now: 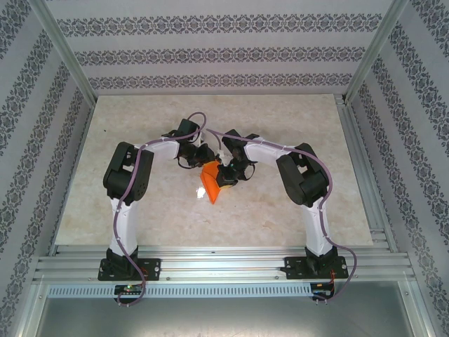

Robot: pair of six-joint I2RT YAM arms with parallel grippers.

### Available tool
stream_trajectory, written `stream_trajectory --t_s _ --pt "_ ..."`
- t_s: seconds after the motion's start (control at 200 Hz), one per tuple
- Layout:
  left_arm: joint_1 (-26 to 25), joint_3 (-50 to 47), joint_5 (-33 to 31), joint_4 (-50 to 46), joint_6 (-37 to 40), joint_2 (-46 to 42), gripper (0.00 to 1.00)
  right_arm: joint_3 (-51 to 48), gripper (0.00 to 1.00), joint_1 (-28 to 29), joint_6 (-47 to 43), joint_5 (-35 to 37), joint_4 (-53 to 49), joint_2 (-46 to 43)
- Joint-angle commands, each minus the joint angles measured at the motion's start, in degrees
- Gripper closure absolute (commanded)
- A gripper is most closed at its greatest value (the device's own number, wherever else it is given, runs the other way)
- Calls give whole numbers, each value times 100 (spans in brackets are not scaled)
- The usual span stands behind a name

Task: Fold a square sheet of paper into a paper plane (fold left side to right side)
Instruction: Third fold the triangle at the center of the table.

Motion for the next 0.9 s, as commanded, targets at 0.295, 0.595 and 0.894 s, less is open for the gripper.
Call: stream_trajectory --t_s 0.295,0.595,0.894 --pt "-11 -172 -191 -76 212 140 84 141 93 102 86 -146 98 -385" --pt "-5 -163 -217 -92 206 129 85 178 92 144 116 -194 142 -247" --pt "-10 -128 -235 -138 219 114 85 82 92 153 81 -111 122 -65"
